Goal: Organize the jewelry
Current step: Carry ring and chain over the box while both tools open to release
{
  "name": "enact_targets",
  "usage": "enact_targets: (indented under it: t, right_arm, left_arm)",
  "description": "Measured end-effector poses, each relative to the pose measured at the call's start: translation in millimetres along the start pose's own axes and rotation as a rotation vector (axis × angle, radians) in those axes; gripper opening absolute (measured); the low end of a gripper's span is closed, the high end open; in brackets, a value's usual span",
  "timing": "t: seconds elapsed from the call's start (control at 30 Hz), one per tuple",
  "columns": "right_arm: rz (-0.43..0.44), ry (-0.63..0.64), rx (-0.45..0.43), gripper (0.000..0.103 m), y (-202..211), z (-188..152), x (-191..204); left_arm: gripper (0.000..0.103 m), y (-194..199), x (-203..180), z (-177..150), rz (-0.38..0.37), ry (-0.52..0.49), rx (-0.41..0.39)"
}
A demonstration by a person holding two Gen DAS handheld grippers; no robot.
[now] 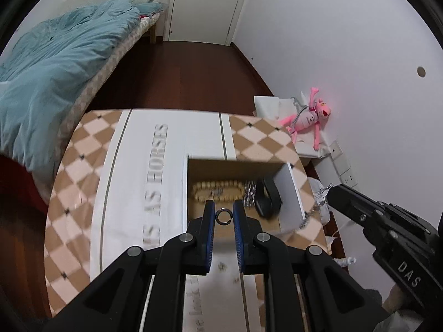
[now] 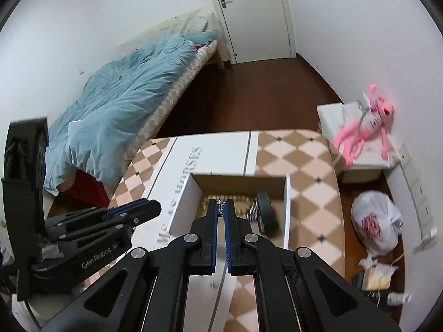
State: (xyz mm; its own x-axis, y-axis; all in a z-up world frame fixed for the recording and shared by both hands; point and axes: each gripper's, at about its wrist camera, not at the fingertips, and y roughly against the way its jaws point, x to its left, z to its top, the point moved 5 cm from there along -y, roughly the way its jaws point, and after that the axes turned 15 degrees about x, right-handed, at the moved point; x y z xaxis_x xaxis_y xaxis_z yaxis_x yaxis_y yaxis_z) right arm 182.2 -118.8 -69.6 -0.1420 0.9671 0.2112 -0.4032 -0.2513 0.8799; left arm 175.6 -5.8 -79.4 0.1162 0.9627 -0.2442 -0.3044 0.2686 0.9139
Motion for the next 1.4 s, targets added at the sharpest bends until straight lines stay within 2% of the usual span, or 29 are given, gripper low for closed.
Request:
enact_targets:
  t: [0.2, 0.5, 0.73, 0.87, 0.93, 0.97, 1.0, 1.07, 1.13, 1.23, 1.27, 1.33, 1.37, 1.4]
  right_arm:
    - [0.011, 0.001, 0.111, 0.005, -40, 27, -4]
    - [0.024, -0.032, 0.246, 0.005, -94, 26, -19]
    - [0.037, -0.046, 0.339, 0.006, -116, 25, -29]
    - [0.026, -0.069, 0.387, 0.006, -124, 23, -36]
    - [0.019, -0.075, 0.396, 0.007, -124, 22, -37]
    - [0.015, -0.075, 0.394, 0.008, -122, 22, -37]
    - [0.011, -0.072, 0.39, 0.012, -120, 22, -37]
    - [0.002, -0.071, 0.38, 0.027, -115, 21, -37]
    - [0.007, -0.071, 0.367, 0.049, -111, 21, -37]
    - [-0.04, -0.055, 0.334, 0.053, -101, 21, -37]
    - [-0.062, -0.049, 0.324, 0.055, -99, 21, -38]
    - [-0.115, -0.032, 0.308, 0.081, -95, 19, -39]
    - [-0.143, -0.026, 0.302, 0.088, -94, 17, -39]
    - [-0.177, -0.016, 0.296, 0.095, -93, 15, -40]
  left_arm:
    - [0.01, -24, 8, 25, -0.042, 0.008, 0.082]
    - [0.01, -66, 23, 34, -0.096, 0.049, 0.212]
    - [0.011, -75, 20, 38, -0.09, 0.059, 0.264]
    - [0.012, -76, 23, 42, -0.058, 0.08, 0.272]
    - [0.019, -74, 26, 43, -0.036, 0.084, 0.265]
    - [0.032, -73, 28, 44, -0.02, 0.086, 0.261]
    - [0.047, -71, 30, 44, -0.01, 0.09, 0.252]
    - [0.064, -67, 35, 45, 0.013, 0.105, 0.233]
    - [0.065, -64, 40, 44, 0.033, 0.11, 0.219]
    - [0.073, -61, 47, 39, 0.079, 0.117, 0.207]
    - [0.08, -59, 49, 37, 0.102, 0.116, 0.198]
    - [0.09, -57, 51, 32, 0.149, 0.11, 0.183]
    - [0.095, -57, 52, 28, 0.173, 0.107, 0.176]
    - [0.097, -57, 54, 24, 0.203, 0.105, 0.167]
